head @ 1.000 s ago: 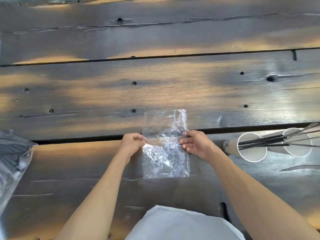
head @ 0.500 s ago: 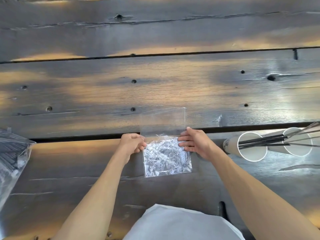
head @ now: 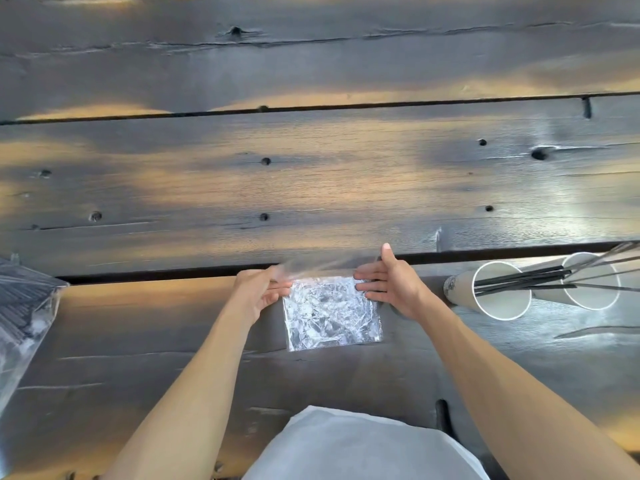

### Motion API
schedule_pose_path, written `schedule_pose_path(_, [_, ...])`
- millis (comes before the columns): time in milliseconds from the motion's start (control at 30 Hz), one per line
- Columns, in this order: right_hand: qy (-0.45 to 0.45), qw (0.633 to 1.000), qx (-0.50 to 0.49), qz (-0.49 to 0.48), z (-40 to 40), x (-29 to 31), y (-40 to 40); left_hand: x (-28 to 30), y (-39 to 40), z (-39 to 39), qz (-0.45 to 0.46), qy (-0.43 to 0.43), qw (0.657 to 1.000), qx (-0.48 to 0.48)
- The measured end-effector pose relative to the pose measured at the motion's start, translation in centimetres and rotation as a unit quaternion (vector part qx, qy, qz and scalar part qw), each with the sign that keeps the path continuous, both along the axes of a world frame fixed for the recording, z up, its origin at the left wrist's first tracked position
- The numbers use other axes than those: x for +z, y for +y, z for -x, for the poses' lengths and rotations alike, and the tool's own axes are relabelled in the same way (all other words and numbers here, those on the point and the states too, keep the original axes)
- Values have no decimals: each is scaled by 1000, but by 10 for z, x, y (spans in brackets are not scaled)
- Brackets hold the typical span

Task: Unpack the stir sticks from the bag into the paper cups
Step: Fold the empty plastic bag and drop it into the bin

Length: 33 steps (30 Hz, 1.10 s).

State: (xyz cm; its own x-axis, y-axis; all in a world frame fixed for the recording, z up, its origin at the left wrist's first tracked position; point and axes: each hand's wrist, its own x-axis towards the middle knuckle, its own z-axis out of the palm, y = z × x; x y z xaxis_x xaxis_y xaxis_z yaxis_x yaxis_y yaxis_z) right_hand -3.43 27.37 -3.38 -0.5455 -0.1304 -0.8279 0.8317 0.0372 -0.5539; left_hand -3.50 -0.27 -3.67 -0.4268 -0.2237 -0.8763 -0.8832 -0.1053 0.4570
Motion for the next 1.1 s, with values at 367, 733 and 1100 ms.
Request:
schedule_pose_path(367, [65, 995, -5, -72, -14, -6, -5, 0, 11, -18, 114, 87, 984, -107])
schedule_pose_path(733, [93, 983, 45, -155, -25, -12, 0, -5, 22, -31, 243, 167, 932, -211])
schedule_pose_path(1100, [130, 937, 185, -266, -31, -10, -3, -10, 28, -36, 279, 190, 903, -266])
